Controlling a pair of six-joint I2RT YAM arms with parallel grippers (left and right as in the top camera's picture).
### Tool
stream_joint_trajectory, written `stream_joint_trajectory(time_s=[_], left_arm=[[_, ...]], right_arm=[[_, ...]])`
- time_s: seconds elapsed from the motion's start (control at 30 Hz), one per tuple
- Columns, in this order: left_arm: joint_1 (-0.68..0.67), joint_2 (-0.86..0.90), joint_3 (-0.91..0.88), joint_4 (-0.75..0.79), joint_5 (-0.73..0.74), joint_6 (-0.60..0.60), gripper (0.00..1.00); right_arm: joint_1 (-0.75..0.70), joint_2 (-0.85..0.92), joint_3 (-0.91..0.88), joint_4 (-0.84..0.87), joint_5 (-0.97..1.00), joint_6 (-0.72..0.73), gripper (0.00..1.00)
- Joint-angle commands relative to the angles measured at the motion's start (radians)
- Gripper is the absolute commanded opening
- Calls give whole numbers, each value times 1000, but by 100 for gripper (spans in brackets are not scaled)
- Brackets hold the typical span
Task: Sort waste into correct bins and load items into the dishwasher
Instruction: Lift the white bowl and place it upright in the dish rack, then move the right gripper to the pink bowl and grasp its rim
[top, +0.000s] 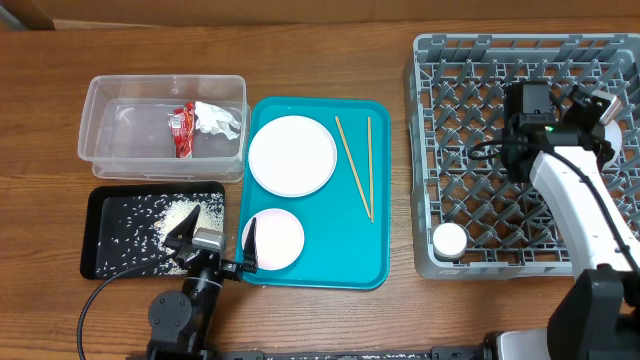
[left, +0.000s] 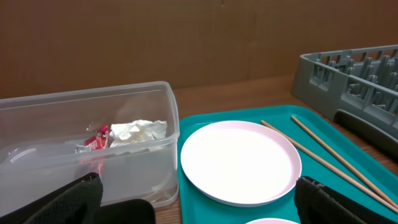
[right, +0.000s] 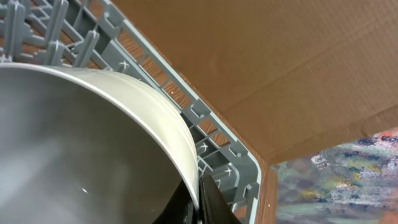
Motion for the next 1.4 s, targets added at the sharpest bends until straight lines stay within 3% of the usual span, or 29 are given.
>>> stream_joint_trajectory(time_s=[0.0,0.4,0.5,0.63,0.7,0.87,1.0,1.1,1.23,1.3,1.37], left_arm=[[5,-11,-5,0,14,13,100],[5,-11,-5,0,14,13,100],[5,-11,-5,0,14,13,100],[5,-11,-5,0,14,13,100],[5,-11,-5,0,14,13,100],[5,-11,-5,0,14,13,100],[5,-11,-5,0,14,13,100],[5,-11,-5,0,14,13,100],[5,-11,-5,0,14,13,100],[5,-11,-5,0,14,13,100],[5,-11,-5,0,14,13,100]], right_arm=[[-2,53,-6,-11,11,0,4],[135,123,-6,-65,-4,-3,4],[176,123,-6,-88,-18,1,12],[212,123,-6,-97,-18,0,13],[250,118,3,-115,-24,1,20],[348,85,71,-154,-121,1,49],[440,38,167,-241,-454,0,52],[496,9,219,-228,-986,0,52],[518,22,209,-124,-1410,0,52],[539,38,197,-53,-1521,2,52],[594,78,175,29,-1513,56,52]])
